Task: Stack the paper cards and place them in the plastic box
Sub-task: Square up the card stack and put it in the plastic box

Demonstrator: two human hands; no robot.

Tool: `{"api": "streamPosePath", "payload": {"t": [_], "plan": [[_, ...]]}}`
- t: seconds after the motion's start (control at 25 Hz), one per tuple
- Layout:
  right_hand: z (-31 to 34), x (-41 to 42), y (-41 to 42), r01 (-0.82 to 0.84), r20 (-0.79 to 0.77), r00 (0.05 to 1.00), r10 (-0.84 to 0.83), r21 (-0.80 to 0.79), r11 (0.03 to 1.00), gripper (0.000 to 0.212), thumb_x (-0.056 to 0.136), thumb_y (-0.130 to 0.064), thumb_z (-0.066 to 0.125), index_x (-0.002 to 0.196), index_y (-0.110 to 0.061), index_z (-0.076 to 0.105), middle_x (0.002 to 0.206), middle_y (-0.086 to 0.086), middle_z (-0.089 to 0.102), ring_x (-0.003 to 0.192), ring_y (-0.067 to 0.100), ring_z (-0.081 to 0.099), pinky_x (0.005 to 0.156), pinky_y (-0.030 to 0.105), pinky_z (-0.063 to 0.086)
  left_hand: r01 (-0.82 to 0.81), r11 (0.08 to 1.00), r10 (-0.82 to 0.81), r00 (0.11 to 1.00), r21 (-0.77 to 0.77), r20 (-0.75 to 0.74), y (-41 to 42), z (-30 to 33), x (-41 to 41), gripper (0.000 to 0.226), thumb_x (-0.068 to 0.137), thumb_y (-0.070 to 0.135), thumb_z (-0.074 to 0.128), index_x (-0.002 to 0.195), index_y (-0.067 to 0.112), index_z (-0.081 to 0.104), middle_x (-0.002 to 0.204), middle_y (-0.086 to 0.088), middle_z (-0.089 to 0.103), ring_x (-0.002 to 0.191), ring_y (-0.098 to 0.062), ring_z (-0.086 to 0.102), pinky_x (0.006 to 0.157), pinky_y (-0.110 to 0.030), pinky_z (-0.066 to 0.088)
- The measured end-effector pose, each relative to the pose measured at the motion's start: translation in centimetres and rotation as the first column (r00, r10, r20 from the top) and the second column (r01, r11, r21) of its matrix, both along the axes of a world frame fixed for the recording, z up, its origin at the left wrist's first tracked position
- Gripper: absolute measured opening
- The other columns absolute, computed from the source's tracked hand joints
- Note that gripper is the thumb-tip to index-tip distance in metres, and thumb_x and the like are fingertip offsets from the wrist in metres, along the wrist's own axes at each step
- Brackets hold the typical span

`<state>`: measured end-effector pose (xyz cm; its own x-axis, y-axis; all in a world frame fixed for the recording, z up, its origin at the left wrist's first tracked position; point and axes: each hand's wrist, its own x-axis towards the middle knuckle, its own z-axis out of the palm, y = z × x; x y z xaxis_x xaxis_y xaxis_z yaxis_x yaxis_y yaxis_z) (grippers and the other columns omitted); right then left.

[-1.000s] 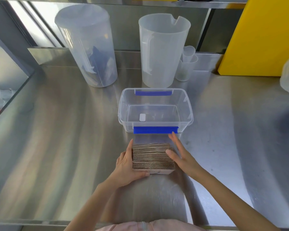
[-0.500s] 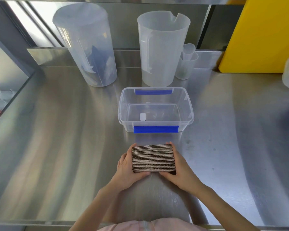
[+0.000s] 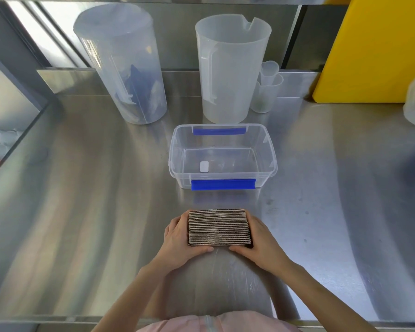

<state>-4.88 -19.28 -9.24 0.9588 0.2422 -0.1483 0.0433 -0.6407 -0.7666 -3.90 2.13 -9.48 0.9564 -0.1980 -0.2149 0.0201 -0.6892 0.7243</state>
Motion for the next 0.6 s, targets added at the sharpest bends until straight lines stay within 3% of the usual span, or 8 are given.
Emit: {"api": "streamPosePath", "payload": {"t": [0.12, 0.24, 0.32, 0.4, 0.52, 0.6], "plan": [[0.7, 0.1, -0.2, 0.012, -0.053, 0.999, -0.01, 0.022, 1.0, 0.067, 0.066, -0.046, 0.071, 0.118, -0.055, 0.03, 0.118, -0.035, 0.044, 0.114, -0.007, 0.044, 0.096, 0.011, 0.032, 0.0, 1.0, -0.001, 0.999, -0.013, -0.033, 0.0, 0.4, 0.3, 0.086, 0.052, 0.048, 0.08, 0.123, 0.025, 0.038, 0.111, 0.021, 0.04, 0.116, -0.011, 0.035, 0.106, -0.034, 0.026], [1.6, 0.2, -0.7, 0.059, -0.201, 0.979, -0.033, 0.124, 0.991, 0.066, 0.063, -0.04, 0.076, 0.106, -0.067, 0.033, 0.102, -0.046, 0.049, 0.099, -0.023, 0.048, 0.075, -0.004, 0.039, -0.079, 0.977, 0.046, 0.985, -0.199, -0.165, 0.1, 1.7, 0.5, 0.067, 0.051, 0.038, 0.083, 0.104, 0.035, 0.041, 0.104, 0.021, 0.051, 0.105, -0.005, 0.049, 0.092, -0.024, 0.043], [1.9, 0.3, -0.7, 0.111, -0.305, 0.952, -0.035, 0.236, 0.965, 0.06, 0.063, -0.033, 0.078, 0.101, -0.059, 0.04, 0.102, -0.038, 0.052, 0.092, -0.025, 0.05, 0.068, -0.002, 0.044, -0.196, 0.904, 0.095, 0.958, -0.379, -0.27, -0.1, 2.5, 0.5, 0.057, 0.053, 0.029, 0.081, 0.096, 0.035, 0.044, 0.101, 0.015, 0.059, 0.09, 0.005, 0.061, 0.073, -0.01, 0.049], [2.2, 0.5, -0.4, 0.187, -0.378, 0.924, -0.052, 0.331, 0.925, 0.05, 0.067, -0.026, 0.077, 0.099, -0.048, 0.044, 0.102, -0.03, 0.054, 0.086, -0.024, 0.054, 0.063, 0.001, 0.046, -0.305, 0.808, 0.155, 0.935, -0.504, -0.318, -0.6, 3.0, 0.6, 0.048, 0.065, 0.017, 0.079, 0.097, 0.03, 0.046, 0.099, 0.008, 0.063, 0.08, 0.008, 0.064, 0.062, -0.007, 0.05], [3.1, 0.7, 0.2, 0.209, -0.448, 0.893, -0.028, 0.36, 0.909, 0.045, 0.072, -0.024, 0.073, 0.104, -0.038, 0.044, 0.098, -0.027, 0.053, 0.085, -0.019, 0.057, 0.059, 0.003, 0.047, -0.365, 0.761, 0.196, 0.917, -0.536, -0.347, -0.8, 4.1, 0.9, 0.04, 0.072, 0.013, 0.072, 0.102, 0.021, 0.048, 0.101, 0.004, 0.063, 0.085, -0.002, 0.063, 0.063, -0.012, 0.051], [3.9, 0.9, 0.1, 0.171, -0.481, 0.876, 0.015, 0.341, 0.924, 0.058, 0.074, -0.027, 0.07, 0.121, -0.035, 0.037, 0.101, -0.029, 0.049, 0.101, -0.004, 0.057, 0.07, 0.007, 0.047, -0.337, 0.794, 0.172, 0.923, -0.506, -0.346, -0.5, 4.8, 1.1, 0.047, 0.07, 0.016, 0.075, 0.107, 0.016, 0.047, 0.102, 0.003, 0.063, 0.089, -0.005, 0.061, 0.069, -0.017, 0.05]]}}
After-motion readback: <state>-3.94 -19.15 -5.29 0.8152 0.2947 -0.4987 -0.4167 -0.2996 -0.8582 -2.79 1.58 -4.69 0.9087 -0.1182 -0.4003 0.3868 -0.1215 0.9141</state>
